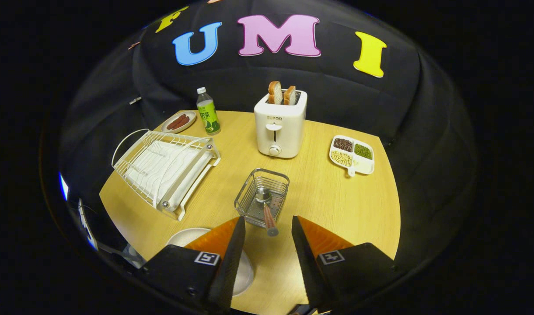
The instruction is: Take the plate from the dish rack, then take the spoon from the basket and place it into the plate.
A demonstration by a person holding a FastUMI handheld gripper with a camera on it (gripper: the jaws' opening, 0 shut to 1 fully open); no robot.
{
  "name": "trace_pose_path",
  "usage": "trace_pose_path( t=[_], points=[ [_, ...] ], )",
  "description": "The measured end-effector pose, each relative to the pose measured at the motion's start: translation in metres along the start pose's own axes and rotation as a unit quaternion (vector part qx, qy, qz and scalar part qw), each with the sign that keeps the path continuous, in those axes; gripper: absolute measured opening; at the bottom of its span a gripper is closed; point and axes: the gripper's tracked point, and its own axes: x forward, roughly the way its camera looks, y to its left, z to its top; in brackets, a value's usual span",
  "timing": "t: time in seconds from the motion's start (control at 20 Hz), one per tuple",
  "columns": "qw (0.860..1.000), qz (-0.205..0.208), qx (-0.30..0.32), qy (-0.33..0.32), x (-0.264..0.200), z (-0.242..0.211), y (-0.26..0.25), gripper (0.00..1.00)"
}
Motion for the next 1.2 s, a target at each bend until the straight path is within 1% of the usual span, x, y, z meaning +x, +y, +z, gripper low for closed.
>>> trace_pose_path(
  t=[0.05, 0.15, 0.3, 0.4, 0.45, 0.55, 0.6, 0.7, 0.95, 1.0, 1.2],
  points=[
    [1.000, -0.002, 0.005, -0.001, 0.004, 0.001, 0.000, 0.62],
    [1.000, -0.002, 0.011, 0.003, 0.010, 0.003, 0.001, 0.48],
    [1.000, 0.001, 0.009, 0.015, 0.017, -0.001, 0.004, 0.32],
    [1.000, -0.003, 0.008, 0.018, 0.022, -0.004, 0.000, 0.31],
    [1.000, -0.008, 0.009, 0.021, 0.019, -0.004, -0.001, 0.26],
    [1.000, 0.001, 0.018, 0.024, 0.016, -0.005, 0.000, 0.16],
    [1.000, 0.002, 0.016, 0.024, 0.017, -0.005, 0.002, 0.14],
    [1.000, 0.002, 0.010, 0.023, 0.016, -0.004, 0.003, 0.14],
    [1.000, 0.003, 0.019, 0.025, 0.015, -0.004, 0.004, 0.14],
    [1.000, 0.004, 0.017, 0.023, 0.016, -0.004, 0.004, 0.11],
    [1.000, -0.003, -0.004, 0.016, 0.014, -0.003, 0.005, 0.11]
  ],
)
